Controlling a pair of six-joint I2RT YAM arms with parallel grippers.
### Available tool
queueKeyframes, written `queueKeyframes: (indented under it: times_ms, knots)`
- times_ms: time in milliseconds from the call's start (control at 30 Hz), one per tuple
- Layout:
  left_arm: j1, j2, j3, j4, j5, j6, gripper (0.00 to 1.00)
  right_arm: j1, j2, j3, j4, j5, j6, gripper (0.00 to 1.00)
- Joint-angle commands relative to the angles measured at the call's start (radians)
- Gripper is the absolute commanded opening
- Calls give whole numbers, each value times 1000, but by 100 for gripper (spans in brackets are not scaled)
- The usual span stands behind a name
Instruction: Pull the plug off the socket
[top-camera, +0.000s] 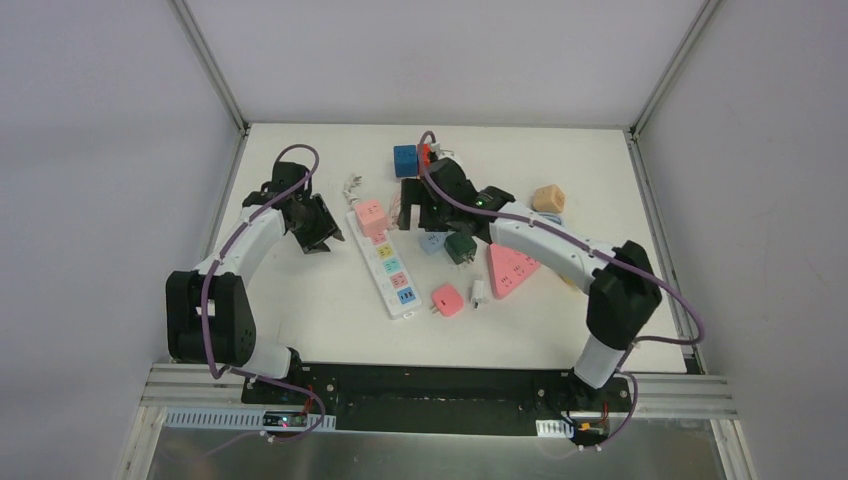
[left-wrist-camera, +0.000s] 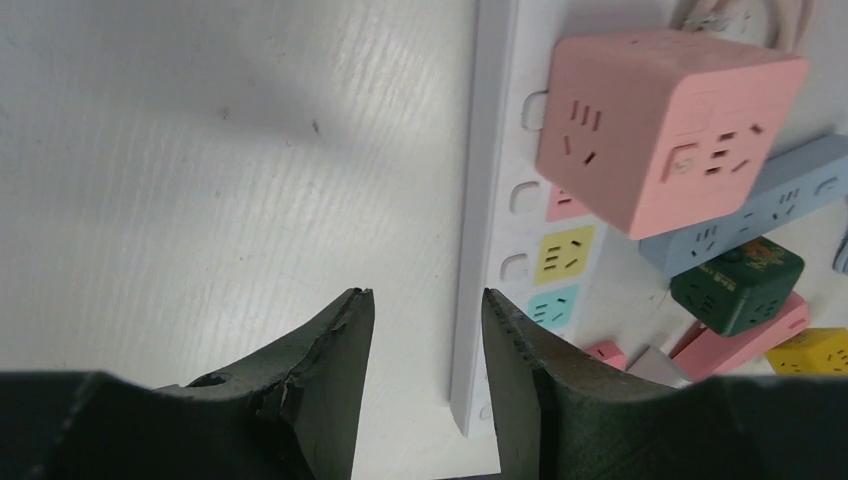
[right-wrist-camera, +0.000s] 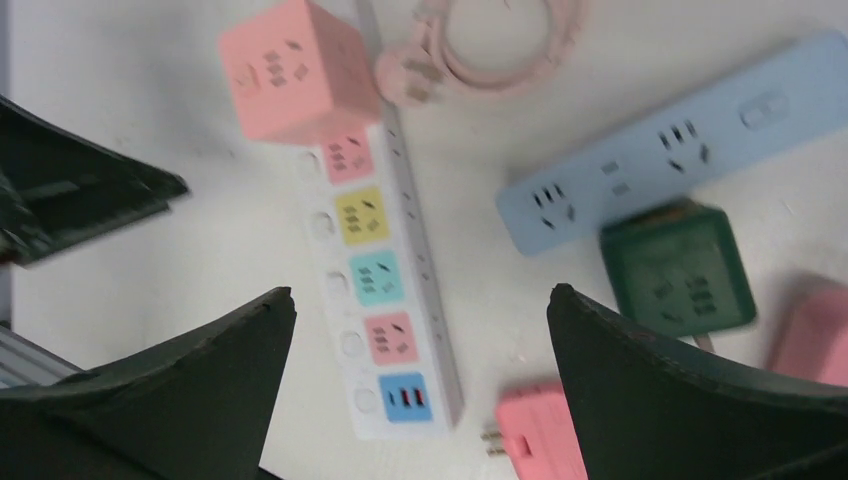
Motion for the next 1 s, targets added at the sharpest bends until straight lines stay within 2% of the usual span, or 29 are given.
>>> queueKeyframes:
  times_ms: [0, 367, 467, 667, 733, 833, 967]
  knots:
    - [6, -20, -57, -19, -16, -51, 46, 9, 139, 151, 140, -30, -31, 100]
    - [50, 97, -43, 121, 135, -143, 46, 17, 415, 460, 153, -117, -107, 100]
    - [58, 140, -5, 140, 130, -139, 43, 18, 457, 483, 190, -129, -127, 100]
    - [65, 207, 79, 159, 137, -141, 44, 22, 531, 519, 219, -152, -202, 99]
    - [65, 224, 100, 160, 130, -142, 45, 26, 553, 539, 205, -156, -224, 96]
    - [65, 251, 122, 162, 111, -137, 51, 35, 576, 545, 201, -149, -264, 90]
    - [65, 286, 134, 166, 96, -114, 73, 53, 582, 525, 214, -112, -311, 79]
